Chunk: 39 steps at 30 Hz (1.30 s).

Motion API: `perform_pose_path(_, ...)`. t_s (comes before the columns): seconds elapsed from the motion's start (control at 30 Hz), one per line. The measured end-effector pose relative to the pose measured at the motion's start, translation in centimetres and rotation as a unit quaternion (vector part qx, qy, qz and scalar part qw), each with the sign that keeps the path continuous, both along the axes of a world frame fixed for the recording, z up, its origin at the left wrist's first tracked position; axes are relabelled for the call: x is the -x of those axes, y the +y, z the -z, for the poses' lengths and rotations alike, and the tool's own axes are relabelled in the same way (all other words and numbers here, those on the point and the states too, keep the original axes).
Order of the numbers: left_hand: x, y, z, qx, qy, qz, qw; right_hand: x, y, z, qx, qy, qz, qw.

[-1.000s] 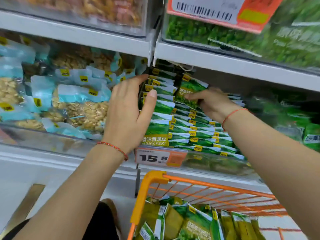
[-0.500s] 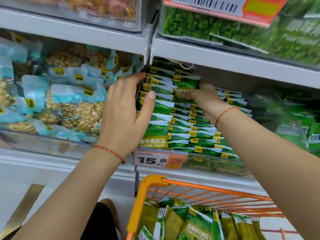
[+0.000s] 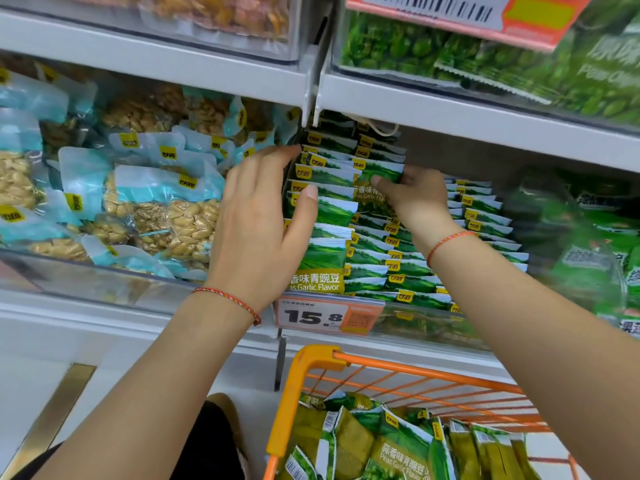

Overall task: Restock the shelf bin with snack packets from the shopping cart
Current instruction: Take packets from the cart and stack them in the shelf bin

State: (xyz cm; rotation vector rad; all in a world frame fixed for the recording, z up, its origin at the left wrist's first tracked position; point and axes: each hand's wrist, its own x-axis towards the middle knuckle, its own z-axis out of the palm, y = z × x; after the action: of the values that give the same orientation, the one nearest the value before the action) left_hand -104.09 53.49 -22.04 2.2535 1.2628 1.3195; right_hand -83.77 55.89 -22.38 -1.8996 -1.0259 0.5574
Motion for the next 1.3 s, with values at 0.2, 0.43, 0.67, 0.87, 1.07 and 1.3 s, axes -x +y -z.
perform_pose_path(0.2, -0.1, 0.0, 0.1, 0.005, 0.003, 0.004, 1.0, -1.1, 0.0, -1.3, 0.056, 0.068, -0.062, 0.994)
perform_pose_path(0.43, 0.0, -0.1, 0.0, 0.014, 0.007, 0.009, 1.0, -0.4, -0.7, -1.0, 0.032, 0.108, -0.02, 0.993)
perform_pose_path(0.67, 0.1, 0.0, 0.2, 0.008, 0.01, 0.013, 1.0, -0.3, -2.5, -0.6, 0.012, 0.048, 0.014, 0.999)
perform_pose_path(0.87, 0.6, -2.2, -1.0, -0.037, -0.001, 0.035, 0.999, 0.0, -6.8, -2.0, -0.015, 0.001, -0.005, 1.0)
perform_pose_path(1.07, -0.3, -10.2, -4.5, 0.018, 0.05, 0.211, 0.976, 2.1, -15.4, -5.5, -0.029, 0.062, -0.178, 0.982)
perform_pose_path(1.3, -1.0, -17.4, -2.6, 0.166, 0.422, 0.327, 0.829, 1.8, -24.5, -3.7, 0.311, -0.029, -0.311, 0.898)
